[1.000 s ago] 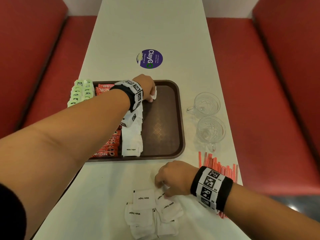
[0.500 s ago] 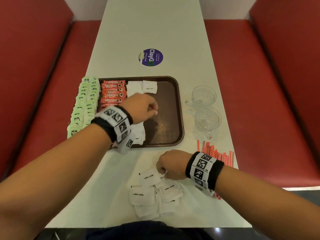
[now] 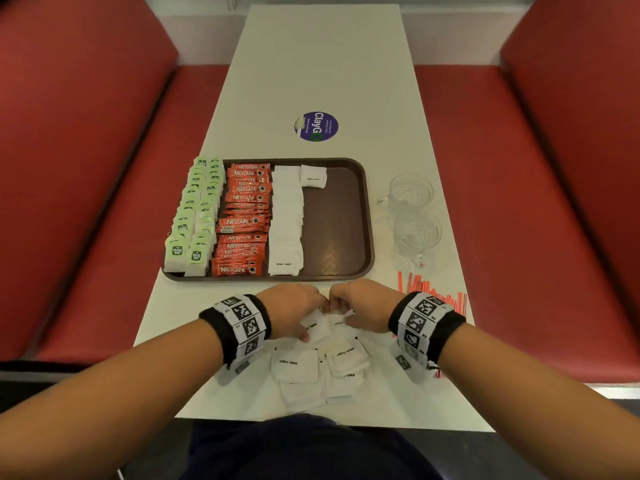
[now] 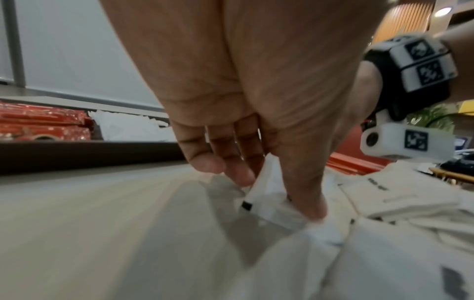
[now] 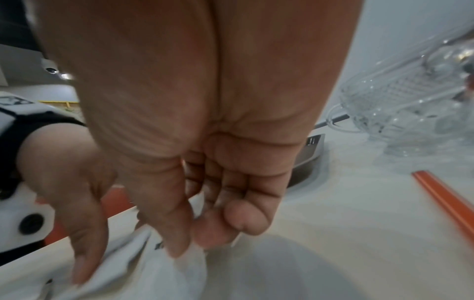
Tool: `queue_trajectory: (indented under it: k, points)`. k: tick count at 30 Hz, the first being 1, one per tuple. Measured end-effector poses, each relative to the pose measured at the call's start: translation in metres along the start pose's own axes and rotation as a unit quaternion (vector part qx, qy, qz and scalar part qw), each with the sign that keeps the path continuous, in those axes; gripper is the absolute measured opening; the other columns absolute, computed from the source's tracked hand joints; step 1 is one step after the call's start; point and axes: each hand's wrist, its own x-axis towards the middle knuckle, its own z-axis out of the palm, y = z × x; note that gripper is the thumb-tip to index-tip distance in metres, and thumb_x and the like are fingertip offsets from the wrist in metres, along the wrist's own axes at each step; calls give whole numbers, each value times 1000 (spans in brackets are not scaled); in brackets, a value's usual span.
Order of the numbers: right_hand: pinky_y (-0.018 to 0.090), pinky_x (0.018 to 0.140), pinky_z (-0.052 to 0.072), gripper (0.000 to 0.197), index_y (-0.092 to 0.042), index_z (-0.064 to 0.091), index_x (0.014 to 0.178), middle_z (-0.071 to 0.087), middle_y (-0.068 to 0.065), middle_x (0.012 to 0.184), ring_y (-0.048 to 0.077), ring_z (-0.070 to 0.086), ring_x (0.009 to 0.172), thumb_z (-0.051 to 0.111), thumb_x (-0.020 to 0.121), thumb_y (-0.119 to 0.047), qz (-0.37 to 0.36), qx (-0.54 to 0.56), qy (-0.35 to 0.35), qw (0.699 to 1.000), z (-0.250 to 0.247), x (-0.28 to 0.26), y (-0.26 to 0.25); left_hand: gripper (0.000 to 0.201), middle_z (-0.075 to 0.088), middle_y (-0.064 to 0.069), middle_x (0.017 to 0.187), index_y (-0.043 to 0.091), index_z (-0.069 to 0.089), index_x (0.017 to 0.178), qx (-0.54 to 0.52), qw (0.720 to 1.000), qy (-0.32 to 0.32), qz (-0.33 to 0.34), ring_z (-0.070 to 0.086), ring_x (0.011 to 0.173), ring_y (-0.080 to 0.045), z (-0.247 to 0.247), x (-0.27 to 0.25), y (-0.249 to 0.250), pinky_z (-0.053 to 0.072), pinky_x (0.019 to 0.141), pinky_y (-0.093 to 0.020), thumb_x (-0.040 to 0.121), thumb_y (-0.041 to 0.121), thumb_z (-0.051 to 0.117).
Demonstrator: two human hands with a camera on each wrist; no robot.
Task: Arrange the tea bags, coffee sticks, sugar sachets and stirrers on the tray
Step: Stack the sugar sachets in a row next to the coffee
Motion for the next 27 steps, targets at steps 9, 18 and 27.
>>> queue_trajectory:
  k: [9, 18, 27]
  points:
    - [29, 71, 38, 24, -25, 43, 75, 51, -2, 88, 21, 49, 83, 50, 84, -3, 29, -2, 10, 1000, -7, -10, 5, 17, 62, 9, 96, 28, 62, 99, -56, 995, 83, -19, 57, 88, -13, -21, -8, -12, 44, 74, -28, 89, 41, 65]
    - [34, 84, 49, 33, -21, 52, 126, 65, 1, 112, 19, 60, 95, 49, 95, -10, -6, 138, 137, 981, -20, -1, 7, 31, 62, 18, 89, 30, 66, 107, -260, 933, 239, -69, 62, 82, -2, -46, -13, -28, 50, 72, -18, 81, 19, 79]
    - [41, 79, 50, 11, -17, 67, 103, 62, 3, 93, 20, 59, 83, 60, 98, -25, -62, 163, 268, 947, -35, 23, 3, 15, 67, 12, 83, 27, 71, 101, -203, 947, 245, -35, 62, 73, -3, -58, 2, -37, 49, 66, -23, 87, 34, 73]
